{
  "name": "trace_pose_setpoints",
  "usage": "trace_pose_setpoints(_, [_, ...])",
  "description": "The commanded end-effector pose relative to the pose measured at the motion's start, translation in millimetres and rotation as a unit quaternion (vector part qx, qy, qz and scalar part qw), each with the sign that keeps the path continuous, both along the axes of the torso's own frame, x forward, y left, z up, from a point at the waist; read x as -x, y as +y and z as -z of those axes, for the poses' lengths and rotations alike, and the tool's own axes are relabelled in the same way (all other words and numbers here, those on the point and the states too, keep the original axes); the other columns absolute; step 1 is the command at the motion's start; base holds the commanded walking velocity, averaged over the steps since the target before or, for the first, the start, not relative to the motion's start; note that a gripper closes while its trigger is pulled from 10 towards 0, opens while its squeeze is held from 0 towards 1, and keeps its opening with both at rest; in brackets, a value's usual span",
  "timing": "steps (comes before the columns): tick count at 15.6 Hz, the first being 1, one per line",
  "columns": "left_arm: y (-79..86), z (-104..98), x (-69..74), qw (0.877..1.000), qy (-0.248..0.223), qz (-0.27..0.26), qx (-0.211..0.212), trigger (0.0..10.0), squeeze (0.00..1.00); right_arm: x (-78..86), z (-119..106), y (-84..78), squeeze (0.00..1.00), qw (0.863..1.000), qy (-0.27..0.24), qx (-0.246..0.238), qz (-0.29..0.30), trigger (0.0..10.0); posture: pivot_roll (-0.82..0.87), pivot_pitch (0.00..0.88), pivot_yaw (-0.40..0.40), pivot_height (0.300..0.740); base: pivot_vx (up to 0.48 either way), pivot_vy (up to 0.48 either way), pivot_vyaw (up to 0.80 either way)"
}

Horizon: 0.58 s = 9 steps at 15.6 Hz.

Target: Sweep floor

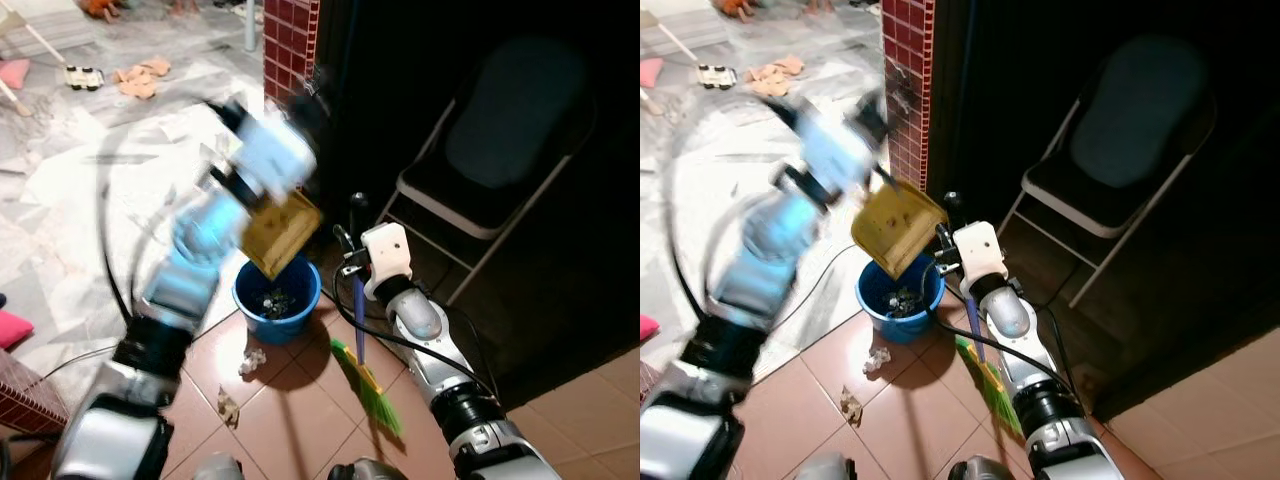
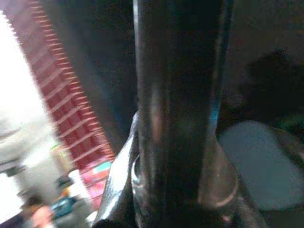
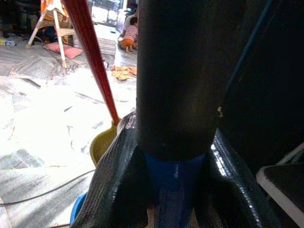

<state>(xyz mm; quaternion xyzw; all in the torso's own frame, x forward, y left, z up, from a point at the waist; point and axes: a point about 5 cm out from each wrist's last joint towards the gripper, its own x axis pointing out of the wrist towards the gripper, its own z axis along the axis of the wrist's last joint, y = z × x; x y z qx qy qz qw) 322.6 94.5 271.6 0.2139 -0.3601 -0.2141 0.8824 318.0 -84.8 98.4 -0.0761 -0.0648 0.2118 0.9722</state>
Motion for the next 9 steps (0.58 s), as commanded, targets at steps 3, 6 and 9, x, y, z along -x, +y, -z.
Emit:
trace_pose_setpoints(3, [22.6,-76.6,10.2,0.988,-0.124,-0.041,0.082,10.0,0.0,-5.7,-6.0,0.6,0.0,1.0,-0.013,0.006,-0.005,10.0,0.06,0.0,-0.092,0.74,0.0,0.0,0.0])
trace_pose_setpoints(6, [40.5,-87.1,5.2,0.983,-0.137,-0.093,0.081,10.0,0.0,-5.5,-5.6,2.6,0.0,1.0,-0.014,0.009,-0.01,10.0,0.07,0.0,-0.091,0.74,0.0,0.0,0.0])
trace_pose_setpoints(9, [69.3,-55.0,-10.0,0.973,-0.093,-0.209,0.024,10.0,0.0,-5.5,-4.9,2.2,0.0,1.0,-0.014,0.006,-0.008,10.0,0.07,0.0,-0.087,0.74,0.0,0.0,0.0])
